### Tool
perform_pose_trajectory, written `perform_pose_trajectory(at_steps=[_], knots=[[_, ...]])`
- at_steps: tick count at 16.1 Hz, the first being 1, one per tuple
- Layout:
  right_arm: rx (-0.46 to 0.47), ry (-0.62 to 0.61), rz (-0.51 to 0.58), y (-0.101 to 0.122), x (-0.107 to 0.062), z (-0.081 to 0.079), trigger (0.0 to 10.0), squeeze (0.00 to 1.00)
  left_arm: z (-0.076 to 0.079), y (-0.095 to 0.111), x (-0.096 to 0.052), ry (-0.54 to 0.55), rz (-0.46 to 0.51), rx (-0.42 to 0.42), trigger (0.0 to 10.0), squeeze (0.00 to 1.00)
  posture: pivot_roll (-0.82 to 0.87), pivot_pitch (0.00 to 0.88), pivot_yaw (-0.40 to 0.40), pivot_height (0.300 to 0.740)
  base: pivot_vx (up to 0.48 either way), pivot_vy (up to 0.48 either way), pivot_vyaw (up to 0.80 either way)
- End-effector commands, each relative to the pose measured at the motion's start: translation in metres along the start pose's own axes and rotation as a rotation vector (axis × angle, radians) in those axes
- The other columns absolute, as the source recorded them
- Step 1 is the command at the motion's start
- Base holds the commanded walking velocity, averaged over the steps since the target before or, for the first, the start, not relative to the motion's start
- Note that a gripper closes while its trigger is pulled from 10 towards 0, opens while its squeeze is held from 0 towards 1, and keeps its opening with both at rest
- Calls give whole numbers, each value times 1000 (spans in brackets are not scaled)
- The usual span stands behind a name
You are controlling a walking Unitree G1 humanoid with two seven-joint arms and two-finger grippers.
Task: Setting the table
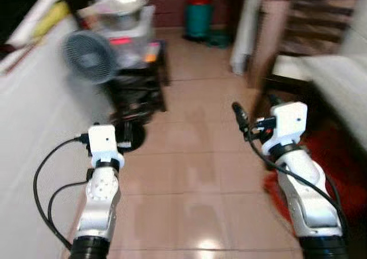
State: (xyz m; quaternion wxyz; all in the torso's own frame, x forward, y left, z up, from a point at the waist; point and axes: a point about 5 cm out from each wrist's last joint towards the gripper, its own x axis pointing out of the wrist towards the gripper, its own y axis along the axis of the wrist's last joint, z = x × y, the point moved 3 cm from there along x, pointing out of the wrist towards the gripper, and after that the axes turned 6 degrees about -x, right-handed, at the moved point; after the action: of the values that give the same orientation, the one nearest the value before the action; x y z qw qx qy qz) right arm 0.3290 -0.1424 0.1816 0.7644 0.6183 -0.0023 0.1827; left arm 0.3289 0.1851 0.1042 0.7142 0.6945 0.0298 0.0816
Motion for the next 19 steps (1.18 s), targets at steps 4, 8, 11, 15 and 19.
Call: perform_pose_trajectory(at_steps=[4, 8, 11, 15, 19], knots=[[-5, 29, 10, 2, 2, -6, 10000, 0, -5, -3, 0, 21, -8, 11, 10000, 0, -55, 65, 45, 740, 0, 480, 111], [-29, -26, -89, -25, -2, 2, 10000, 0, -1, -27, -5, -60, -105, 2, 10000, 0, -53, 54, 35, 740, 0, 0, 0], [-24, -40, -191, -53, -8, 5, 10000, 0, -1, -49, -11, -91, -182, -21, 10000, 0, -48, 41, 7, 740, 0, 0, 0], [-23, -18, -312, -88, -11, 6, 10000, 0, 2, -76, -20, -98, -275, -28, 10000, 0, -32, 19, -59, 740, 0, 0, 0], [27, -18, -484, -135, -24, -1, 10000, 0, 4, -123, -39, -175, -514, 28, 10000, 0, -7, 0, -55, 740, 0, 0, 0]])
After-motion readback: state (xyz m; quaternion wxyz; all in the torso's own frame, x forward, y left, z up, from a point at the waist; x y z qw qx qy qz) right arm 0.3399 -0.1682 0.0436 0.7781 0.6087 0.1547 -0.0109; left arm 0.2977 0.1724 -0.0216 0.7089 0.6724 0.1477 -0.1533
